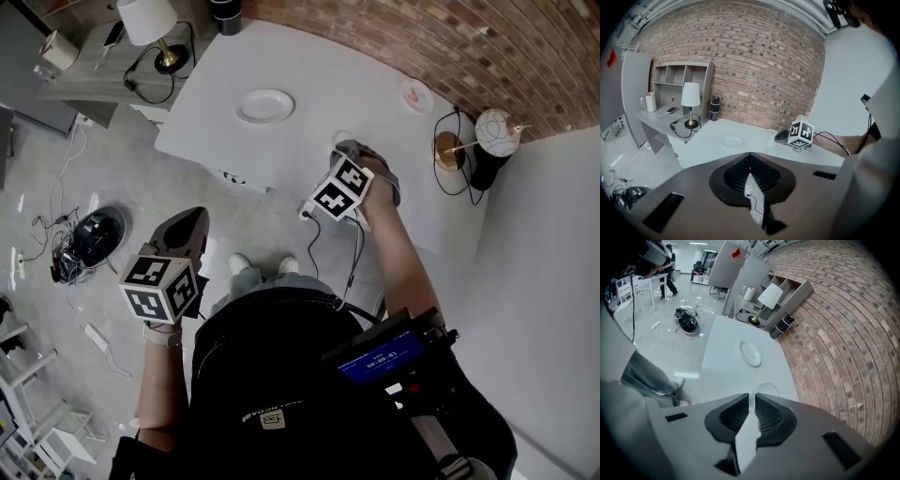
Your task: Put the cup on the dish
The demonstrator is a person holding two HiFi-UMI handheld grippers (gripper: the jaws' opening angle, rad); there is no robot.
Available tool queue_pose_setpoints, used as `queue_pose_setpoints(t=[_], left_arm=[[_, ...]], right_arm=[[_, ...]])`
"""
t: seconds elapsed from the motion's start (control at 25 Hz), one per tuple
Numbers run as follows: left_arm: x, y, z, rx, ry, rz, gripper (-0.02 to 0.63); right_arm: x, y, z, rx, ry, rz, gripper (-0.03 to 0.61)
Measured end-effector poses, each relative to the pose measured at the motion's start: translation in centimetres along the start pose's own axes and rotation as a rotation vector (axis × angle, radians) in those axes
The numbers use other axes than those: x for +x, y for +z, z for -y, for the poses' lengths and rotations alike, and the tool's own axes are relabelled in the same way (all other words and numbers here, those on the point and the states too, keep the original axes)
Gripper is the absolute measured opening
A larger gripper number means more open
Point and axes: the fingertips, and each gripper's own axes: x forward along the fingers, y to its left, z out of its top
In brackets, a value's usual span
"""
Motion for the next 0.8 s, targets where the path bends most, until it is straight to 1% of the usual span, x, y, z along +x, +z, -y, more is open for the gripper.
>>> queue_pose_setpoints(t=[0.2,0.36,0.56,0.8], left_arm=[[0.0,-0.1,0.3,-0.004,0.018,0.005,0.006],[0.2,-0.1,1.0,-0.008,0.038,0.014,0.006],[0.3,-0.3,2.9,-0.018,0.055,0.031,0.006],[0.3,-0.4,3.8,-0.027,0.061,0.045,0.006]], right_arm=[[0.4,-0.3,0.5,-0.003,-0.011,0.008,0.044],[0.5,-0.4,1.0,-0.043,-0.012,0.015,0.044],[0.4,-0.5,1.2,-0.097,-0.004,0.030,0.044],[0.1,-0.3,1.7,-0.122,-0.008,0.042,0.044]])
